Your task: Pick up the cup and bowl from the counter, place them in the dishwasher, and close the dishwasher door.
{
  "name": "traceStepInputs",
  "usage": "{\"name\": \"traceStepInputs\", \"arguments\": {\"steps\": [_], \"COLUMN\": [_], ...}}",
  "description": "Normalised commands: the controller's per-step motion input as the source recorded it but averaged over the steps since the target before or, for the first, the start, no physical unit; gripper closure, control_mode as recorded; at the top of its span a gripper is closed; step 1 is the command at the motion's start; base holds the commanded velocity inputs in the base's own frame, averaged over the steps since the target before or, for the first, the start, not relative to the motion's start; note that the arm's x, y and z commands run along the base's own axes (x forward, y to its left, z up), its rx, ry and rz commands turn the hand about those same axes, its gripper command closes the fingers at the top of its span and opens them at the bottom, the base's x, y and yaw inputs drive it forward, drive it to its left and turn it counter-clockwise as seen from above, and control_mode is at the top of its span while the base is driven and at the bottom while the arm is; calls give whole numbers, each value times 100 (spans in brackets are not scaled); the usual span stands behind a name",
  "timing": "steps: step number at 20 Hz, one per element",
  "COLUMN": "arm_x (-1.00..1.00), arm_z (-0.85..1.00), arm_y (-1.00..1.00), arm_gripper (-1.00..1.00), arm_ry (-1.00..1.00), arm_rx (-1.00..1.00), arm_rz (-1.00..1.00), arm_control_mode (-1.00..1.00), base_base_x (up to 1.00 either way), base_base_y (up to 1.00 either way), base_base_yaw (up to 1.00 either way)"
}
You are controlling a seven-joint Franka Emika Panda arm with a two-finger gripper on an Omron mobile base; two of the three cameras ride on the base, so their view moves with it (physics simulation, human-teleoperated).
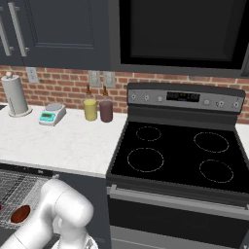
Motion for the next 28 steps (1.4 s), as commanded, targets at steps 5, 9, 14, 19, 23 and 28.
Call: {"name": "traceStepInputs", "arguments": {"steps": [5,9,14,19,23,28], "arm_x": [0,-8,-54,-72,-46,-7], "arm_z": [-100,-100,-100,-100,-100,-100], "arm_y": [0,0,7,11,31,14], "arm_gripper": [-100,-100,-100,-100,-100,-100], "arm_ry": [-18,-3,0,-5,-26,-39], "arm_rx": [-13,-15,-18,-19,-25,-26], "arm_rz": [-7,-8,-3,-1,-3,-1], "arm_control_mode": [-100,-100,-100,-100,-100,-100], "base_base_x": [0,0,0,0,0,0], "base_base_y": [0,0,0,0,0,0], "base_base_yaw": [0,0,0,0,0,0]}}
